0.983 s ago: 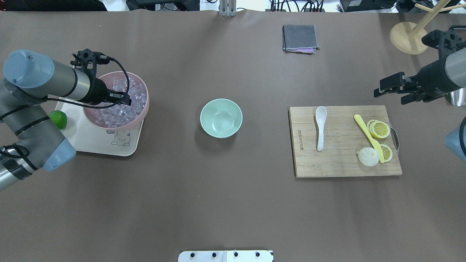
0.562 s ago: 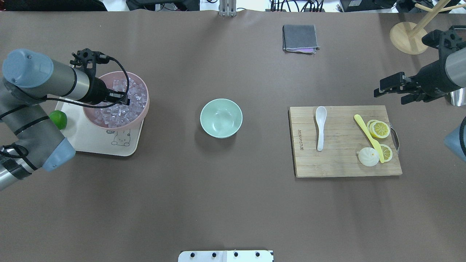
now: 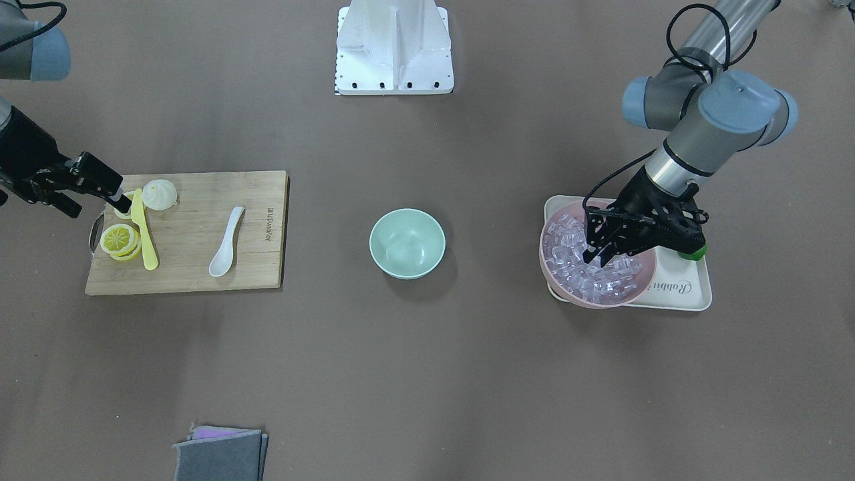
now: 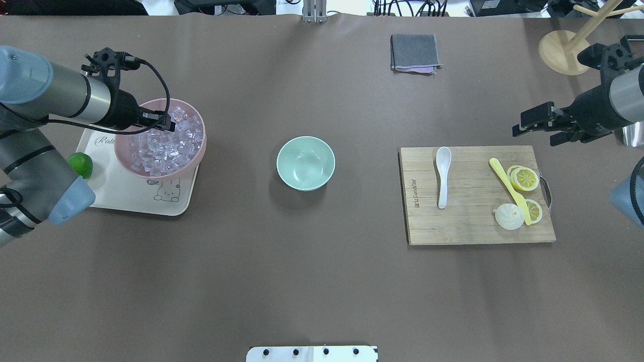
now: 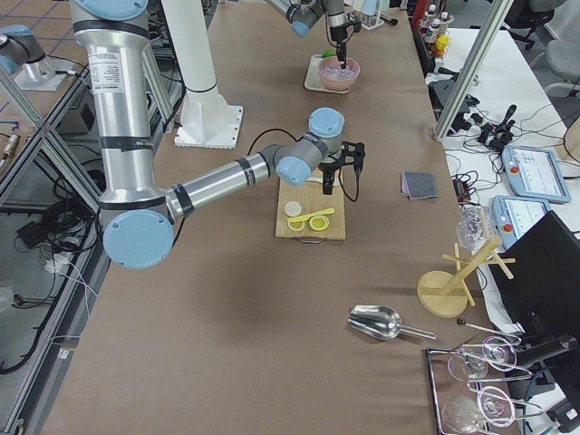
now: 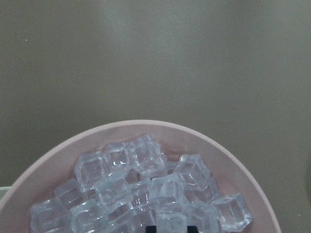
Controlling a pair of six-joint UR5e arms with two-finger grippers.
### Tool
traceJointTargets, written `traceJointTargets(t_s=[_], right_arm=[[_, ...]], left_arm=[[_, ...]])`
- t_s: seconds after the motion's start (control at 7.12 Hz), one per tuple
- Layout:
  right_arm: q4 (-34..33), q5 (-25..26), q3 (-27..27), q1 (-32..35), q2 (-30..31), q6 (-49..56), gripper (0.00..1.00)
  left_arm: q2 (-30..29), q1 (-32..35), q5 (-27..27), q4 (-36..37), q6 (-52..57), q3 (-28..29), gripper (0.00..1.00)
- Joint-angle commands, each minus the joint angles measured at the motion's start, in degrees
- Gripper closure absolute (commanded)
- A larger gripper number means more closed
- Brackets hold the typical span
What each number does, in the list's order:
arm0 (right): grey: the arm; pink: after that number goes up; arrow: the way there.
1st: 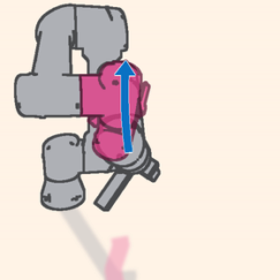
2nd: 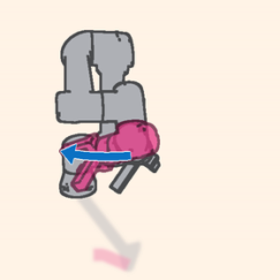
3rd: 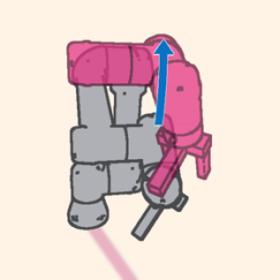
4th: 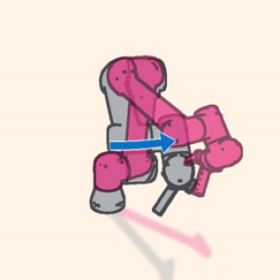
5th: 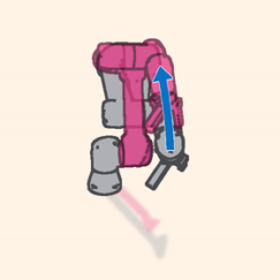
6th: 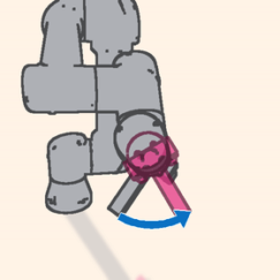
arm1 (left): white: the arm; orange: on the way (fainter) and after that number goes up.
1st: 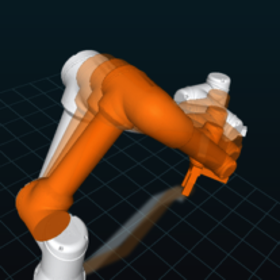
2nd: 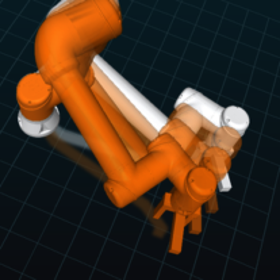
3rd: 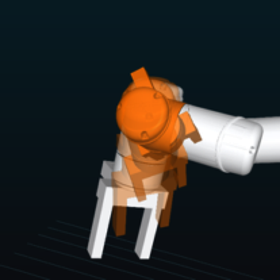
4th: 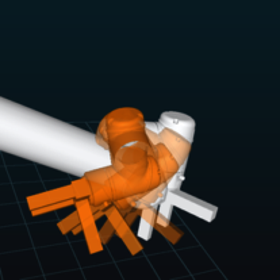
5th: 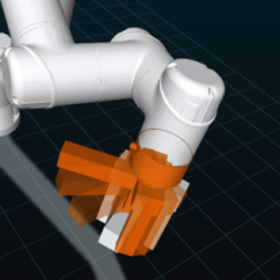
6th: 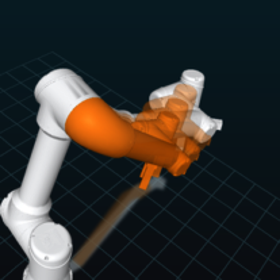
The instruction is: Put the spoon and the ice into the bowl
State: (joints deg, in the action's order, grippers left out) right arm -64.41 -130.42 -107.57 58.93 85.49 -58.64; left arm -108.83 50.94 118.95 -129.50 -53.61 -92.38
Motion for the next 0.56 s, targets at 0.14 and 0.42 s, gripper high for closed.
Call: traceJointTargets(t_s=[0.14,0.42], right_arm=[[-0.89,5.95,0.87,-8.20,-2.34,-1.72,0.00],[-8.77,12.52,1.05,-13.91,-7.25,-4.20,0.00]], left_arm=[[-1.72,1.17,0.41,0.39,-0.61,-1.22,1.00],[-2.61,1.61,0.50,2.14,-1.05,-4.01,1.00]])
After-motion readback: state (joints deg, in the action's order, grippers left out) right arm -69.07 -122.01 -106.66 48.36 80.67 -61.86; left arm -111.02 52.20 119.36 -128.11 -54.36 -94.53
